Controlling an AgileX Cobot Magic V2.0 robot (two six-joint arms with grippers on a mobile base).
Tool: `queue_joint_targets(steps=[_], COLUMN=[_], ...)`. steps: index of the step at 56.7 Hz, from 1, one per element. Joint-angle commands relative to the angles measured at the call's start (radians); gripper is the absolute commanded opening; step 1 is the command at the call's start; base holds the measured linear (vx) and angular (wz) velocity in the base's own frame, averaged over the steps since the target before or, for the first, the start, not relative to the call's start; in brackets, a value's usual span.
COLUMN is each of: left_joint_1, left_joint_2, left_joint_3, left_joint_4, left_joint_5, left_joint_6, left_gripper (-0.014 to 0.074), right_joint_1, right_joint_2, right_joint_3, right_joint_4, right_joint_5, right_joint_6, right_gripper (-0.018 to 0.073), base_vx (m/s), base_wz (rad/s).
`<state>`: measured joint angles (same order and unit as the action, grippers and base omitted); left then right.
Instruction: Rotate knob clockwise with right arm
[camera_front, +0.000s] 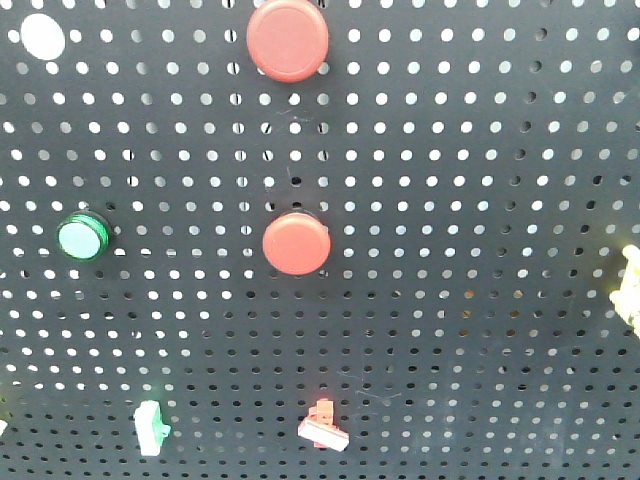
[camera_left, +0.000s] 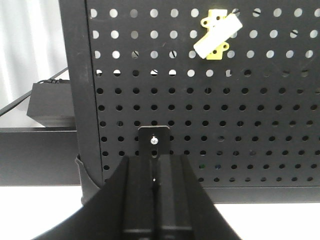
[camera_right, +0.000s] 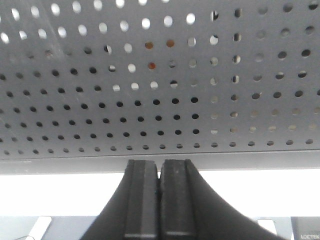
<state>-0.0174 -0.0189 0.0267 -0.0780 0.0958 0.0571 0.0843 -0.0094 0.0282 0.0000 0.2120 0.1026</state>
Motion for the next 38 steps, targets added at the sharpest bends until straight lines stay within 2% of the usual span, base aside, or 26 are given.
queue_joint_targets(steps=[1,38], left_joint_1=[-0.006,-0.006], left_joint_2=[-0.010,-0.010], left_joint_3=[0.011,0.011], left_joint_4=[-0.004,-0.004], left_joint_5=[-0.086,-0.086], left_joint_6=[-0.005,-0.005], left_gripper=[-0.0006,-0.0006], right_joint_1=[-0.007,-0.007], right_joint_2=[-0.013,-0.013], right_joint_3=[0.008,0.008], right_joint_4=[-0.006,-0.006], right_joint_5=[-0.075,-0.075], right_joint_6=[-0.007,-0.007], right_gripper=[-0.0008,-0.0008], base_vx=[0.00,0.00], base_wz=[0.00,0.00])
